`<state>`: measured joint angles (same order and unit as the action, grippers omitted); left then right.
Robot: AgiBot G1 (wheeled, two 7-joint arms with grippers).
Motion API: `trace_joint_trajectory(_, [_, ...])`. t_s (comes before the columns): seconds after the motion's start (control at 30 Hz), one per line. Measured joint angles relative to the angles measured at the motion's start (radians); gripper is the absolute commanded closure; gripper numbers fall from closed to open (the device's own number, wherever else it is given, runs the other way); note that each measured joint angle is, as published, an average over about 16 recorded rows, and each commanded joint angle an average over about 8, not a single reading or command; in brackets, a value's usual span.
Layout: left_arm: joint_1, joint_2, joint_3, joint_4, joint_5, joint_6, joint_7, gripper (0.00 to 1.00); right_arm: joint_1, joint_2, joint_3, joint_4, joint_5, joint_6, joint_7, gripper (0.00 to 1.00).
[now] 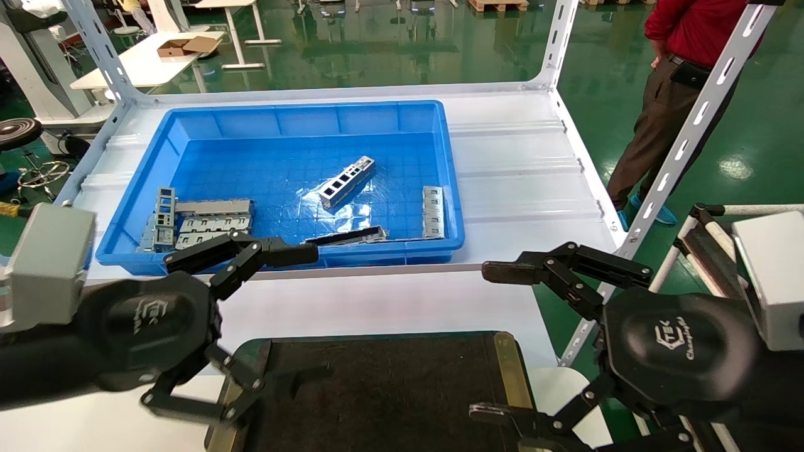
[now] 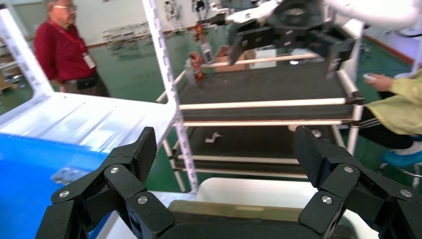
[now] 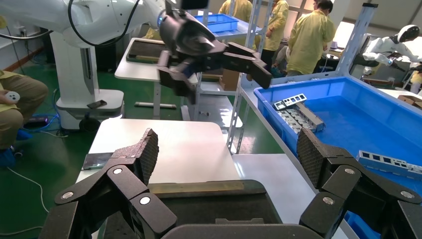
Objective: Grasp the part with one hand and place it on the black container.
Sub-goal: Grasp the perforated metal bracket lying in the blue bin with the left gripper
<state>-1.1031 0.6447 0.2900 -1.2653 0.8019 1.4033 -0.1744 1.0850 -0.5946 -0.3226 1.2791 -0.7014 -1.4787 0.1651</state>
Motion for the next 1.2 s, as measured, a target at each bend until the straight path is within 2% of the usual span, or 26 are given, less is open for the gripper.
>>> trace_joint_trajectory(0.33, [-0.043,0.057,0.03,0.033,0.11,-0.134,-0.01,0.0,0.0,0.0,0.0,0.0,0.0,0.0,0.0,0.0])
trace_joint_trajectory(0.63, [-0.113,0.158,0.077,0.126,0.243,-0.287,-0.015,0.0,0.0,0.0,-0.001,0.0,0.0,0.0,0.0,0.0])
trace_joint_trajectory(0.9, [-0.2,0.27,0.124,0.272,0.357,-0.406,0.003,0.0,0.0,0.0,-0.001,0.0,0.001,0.0,0.0,0.0])
trace_joint_trajectory(1.2, [-0.31,0.391,0.168,0.501,0.447,-0.478,0.068,0.0,0.0,0.0,-0.001,0.0,0.001,0.0,-0.001,0.0])
